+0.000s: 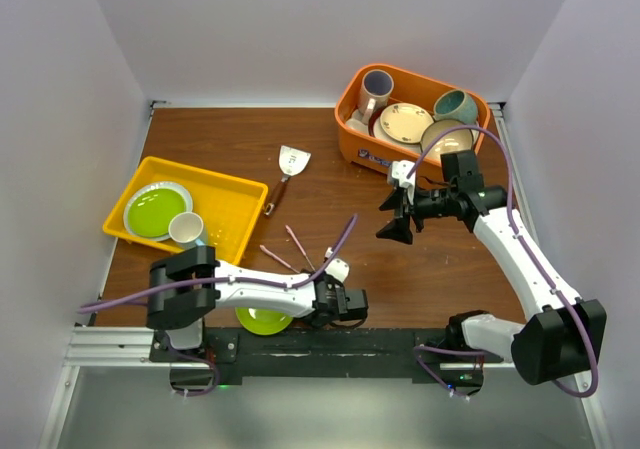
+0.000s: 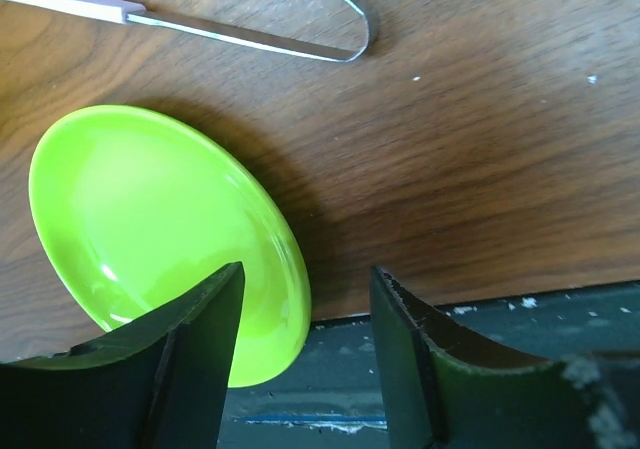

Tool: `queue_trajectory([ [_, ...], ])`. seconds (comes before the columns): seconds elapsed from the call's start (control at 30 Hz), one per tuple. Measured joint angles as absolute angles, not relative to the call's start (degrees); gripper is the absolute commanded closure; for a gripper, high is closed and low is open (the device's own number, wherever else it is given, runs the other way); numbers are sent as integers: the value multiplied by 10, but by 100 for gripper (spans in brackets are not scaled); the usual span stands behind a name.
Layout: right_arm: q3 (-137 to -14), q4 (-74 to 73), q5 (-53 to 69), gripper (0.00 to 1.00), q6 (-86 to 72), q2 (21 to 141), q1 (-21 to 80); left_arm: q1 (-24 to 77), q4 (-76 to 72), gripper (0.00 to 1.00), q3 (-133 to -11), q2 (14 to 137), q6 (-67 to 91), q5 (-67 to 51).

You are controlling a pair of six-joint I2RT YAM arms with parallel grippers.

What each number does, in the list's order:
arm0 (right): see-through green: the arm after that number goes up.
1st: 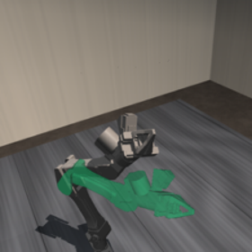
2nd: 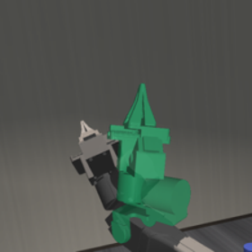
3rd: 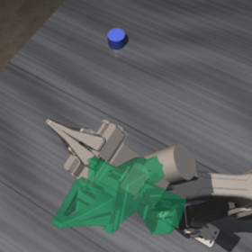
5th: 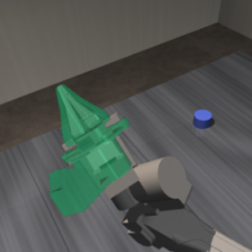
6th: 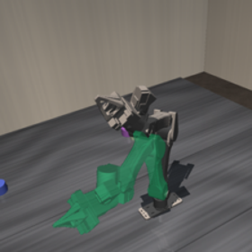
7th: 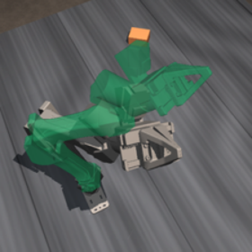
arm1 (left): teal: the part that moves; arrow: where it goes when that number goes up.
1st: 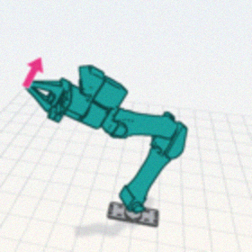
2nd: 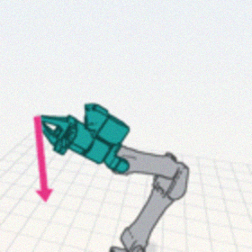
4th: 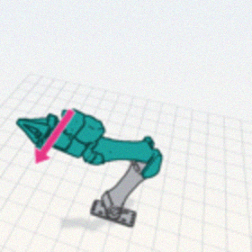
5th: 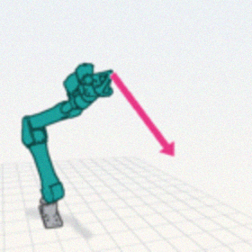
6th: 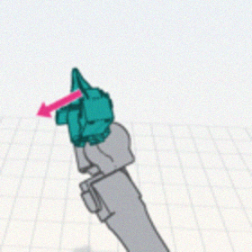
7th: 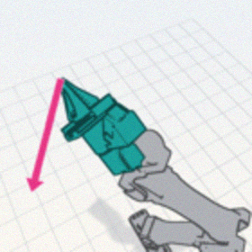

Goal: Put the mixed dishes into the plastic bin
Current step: Pick up the plate at the center of the board.

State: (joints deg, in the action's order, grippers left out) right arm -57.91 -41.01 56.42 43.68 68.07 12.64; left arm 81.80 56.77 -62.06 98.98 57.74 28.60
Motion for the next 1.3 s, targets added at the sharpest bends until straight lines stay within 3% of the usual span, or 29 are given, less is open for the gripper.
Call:
queue_trajectory([
  [0.27, -578, -410, 564, 27, 439, 681, 120, 825, 586, 55, -622, 1014, 593, 311],
  [0.87, -578, -411, 565, 27, 440, 681, 113, 835, 595, 63, -620, 1032, 609, 339],
  [1.3, -578, -412, 568, 27, 443, 681, 105, 837, 586, 84, -603, 1036, 609, 346],
])
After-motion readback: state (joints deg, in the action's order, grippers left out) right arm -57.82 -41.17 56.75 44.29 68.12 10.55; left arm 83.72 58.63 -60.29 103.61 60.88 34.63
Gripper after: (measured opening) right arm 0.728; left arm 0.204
